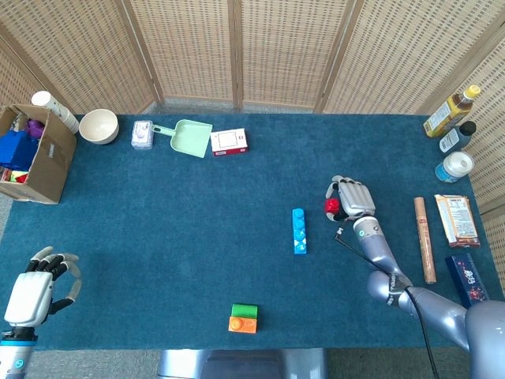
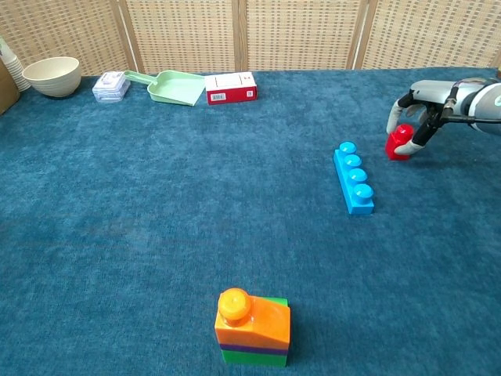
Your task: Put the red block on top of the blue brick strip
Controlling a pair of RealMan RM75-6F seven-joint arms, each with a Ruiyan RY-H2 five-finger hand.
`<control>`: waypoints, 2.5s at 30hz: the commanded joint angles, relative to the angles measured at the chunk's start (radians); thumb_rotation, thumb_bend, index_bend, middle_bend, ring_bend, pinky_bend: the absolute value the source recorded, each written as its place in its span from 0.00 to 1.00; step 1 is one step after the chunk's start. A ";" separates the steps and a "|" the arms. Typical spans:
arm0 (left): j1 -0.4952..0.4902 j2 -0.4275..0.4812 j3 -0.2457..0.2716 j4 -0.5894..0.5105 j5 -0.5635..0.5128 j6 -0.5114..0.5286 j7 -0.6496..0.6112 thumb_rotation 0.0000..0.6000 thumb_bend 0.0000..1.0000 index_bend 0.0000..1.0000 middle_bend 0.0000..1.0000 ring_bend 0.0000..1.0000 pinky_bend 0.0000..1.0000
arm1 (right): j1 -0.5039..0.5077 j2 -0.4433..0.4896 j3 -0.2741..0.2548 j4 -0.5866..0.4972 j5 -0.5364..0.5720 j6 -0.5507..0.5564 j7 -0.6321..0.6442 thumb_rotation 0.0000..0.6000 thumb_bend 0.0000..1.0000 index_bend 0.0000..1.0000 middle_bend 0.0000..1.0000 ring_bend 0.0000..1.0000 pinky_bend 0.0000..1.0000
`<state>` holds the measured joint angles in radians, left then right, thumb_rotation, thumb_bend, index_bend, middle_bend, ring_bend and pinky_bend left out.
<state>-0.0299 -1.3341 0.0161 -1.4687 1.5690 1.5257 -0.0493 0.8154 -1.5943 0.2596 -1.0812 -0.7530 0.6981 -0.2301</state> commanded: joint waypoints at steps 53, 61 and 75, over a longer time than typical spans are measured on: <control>0.001 0.015 -0.009 0.012 -0.015 0.004 0.020 1.00 0.47 0.52 0.36 0.31 0.15 | -0.040 0.265 -0.004 -0.475 0.074 0.038 0.068 1.00 0.24 0.62 0.27 0.18 0.24; -0.003 0.008 -0.006 0.013 -0.013 -0.003 0.018 1.00 0.47 0.52 0.36 0.31 0.15 | -0.032 0.255 -0.027 -0.524 0.076 0.079 0.055 1.00 0.24 0.62 0.27 0.18 0.24; -0.005 0.000 -0.003 0.033 -0.021 -0.018 -0.002 1.00 0.47 0.52 0.36 0.31 0.15 | 0.025 0.209 -0.049 -0.545 0.145 0.131 -0.024 1.00 0.24 0.62 0.27 0.18 0.24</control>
<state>-0.0343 -1.3331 0.0127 -1.4375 1.5493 1.5101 -0.0490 0.8331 -1.3791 0.2149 -1.6233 -0.6179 0.8223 -0.2429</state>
